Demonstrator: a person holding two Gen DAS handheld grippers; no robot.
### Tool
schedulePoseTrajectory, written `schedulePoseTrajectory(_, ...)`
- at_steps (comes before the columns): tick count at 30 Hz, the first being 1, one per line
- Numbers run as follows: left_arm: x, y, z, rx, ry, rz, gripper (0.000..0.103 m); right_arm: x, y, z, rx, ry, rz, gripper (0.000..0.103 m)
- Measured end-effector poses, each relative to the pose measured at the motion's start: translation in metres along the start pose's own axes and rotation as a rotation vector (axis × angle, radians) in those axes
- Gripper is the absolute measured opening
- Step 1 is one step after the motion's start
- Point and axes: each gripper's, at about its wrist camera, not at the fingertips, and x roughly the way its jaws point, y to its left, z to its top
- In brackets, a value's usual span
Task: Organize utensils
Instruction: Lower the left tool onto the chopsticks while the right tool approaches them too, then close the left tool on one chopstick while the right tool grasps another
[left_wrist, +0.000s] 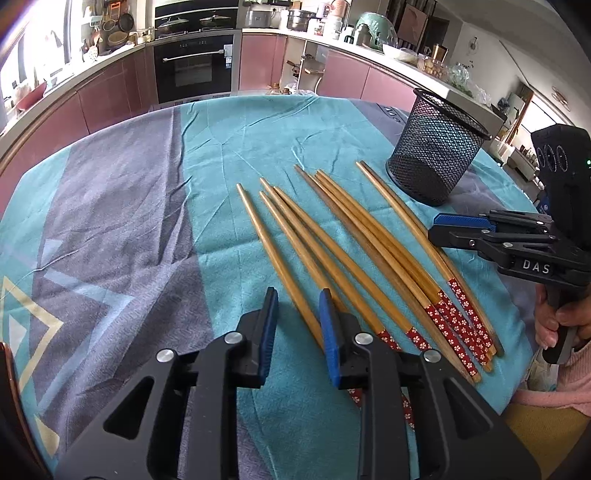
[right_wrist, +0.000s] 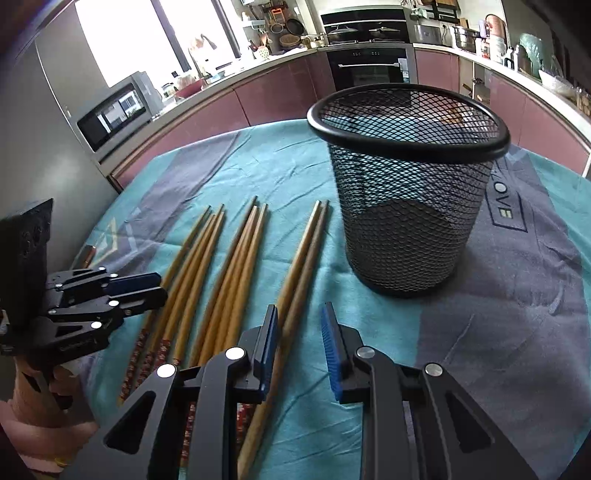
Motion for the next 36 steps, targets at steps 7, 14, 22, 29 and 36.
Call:
schedulePoseTrajectory(7, 0.004, 0.001, 0.006, 0.009, 0.012, 0.024, 0.015, 0.004, 0.0, 0.001, -0.013, 0.005, -0.034, 0.023)
schedulePoseTrajectory(14, 0.007, 0.002, 0.012, 0.003, 0.02, 0.049, 0.015, 0.014, 0.017, 0.005, -0.091, -0.001, -0.111, 0.021)
schedulePoseTrajectory(22, 0.007, -0.001, 0.011, -0.029, -0.007, 0.094, 0.008, 0.008, 0.003, 0.007, -0.022, -0.026, -0.049, 0.006)
schedulePoseTrajectory(29, -0.011, 0.004, 0.004, -0.069, -0.03, 0.063, 0.007, -0.015, 0.001, 0.005, -0.011, -0.081, 0.008, 0.006)
schedulePoseTrajectory(36, -0.051, 0.001, 0.011, -0.078, -0.111, -0.059, 0.007, -0.057, 0.011, 0.005, -0.043, -0.186, 0.099, 0.006)
